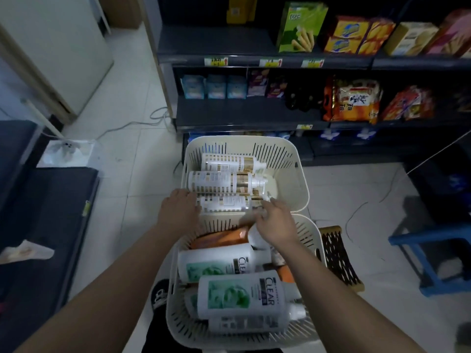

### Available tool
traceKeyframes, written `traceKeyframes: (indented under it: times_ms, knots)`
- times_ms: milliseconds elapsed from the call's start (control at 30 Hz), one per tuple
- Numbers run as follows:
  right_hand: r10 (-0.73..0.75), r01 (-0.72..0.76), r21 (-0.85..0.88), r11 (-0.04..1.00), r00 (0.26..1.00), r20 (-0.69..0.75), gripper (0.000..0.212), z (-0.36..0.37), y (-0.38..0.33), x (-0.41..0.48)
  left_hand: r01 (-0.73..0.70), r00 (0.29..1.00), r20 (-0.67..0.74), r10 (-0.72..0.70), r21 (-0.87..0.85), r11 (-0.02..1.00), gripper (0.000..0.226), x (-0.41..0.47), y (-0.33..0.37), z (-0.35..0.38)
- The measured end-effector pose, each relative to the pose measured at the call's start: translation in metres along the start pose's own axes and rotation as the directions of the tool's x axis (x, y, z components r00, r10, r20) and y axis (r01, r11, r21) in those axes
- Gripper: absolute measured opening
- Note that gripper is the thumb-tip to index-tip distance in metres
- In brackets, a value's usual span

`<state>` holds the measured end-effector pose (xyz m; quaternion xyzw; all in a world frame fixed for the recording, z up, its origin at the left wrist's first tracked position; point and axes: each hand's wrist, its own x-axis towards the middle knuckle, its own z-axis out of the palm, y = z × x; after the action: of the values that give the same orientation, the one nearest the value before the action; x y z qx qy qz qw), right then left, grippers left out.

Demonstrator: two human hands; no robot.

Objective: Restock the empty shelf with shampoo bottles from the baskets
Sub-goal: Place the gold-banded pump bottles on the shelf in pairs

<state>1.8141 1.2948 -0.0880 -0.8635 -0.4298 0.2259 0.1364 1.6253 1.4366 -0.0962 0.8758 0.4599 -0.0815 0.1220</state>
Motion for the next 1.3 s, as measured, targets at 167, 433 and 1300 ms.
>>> traceKeyframes:
  times_ms: [167, 433, 1300]
  knots:
    - [0.119, -0.112, -0.075, 0.991, 0.988, 0.095, 0.046, 0.029, -0.047, 0.040, -0.269, 0.960, 0.107, 0.257, 0.117, 0.956, 0.028, 0.061, -0.023, -0.013]
    - [0.404, -0.357, -0.222, 0.907, 0.887, 0.223, 0.052, 0.054, -0.088, 0.056, -0.573, 0.799, 0.303, 0.519, 0.121, 0.811, 0.041, 0.116, -0.054, -0.019]
    - [0.934, -0.840, 0.490, 0.231, 0.333, 0.131, 0.095, 0.048, -0.048, 0.137, -0.677, 0.586, 0.594, 0.551, -0.015, 0.736, 0.071, 0.205, 0.010, 0.004]
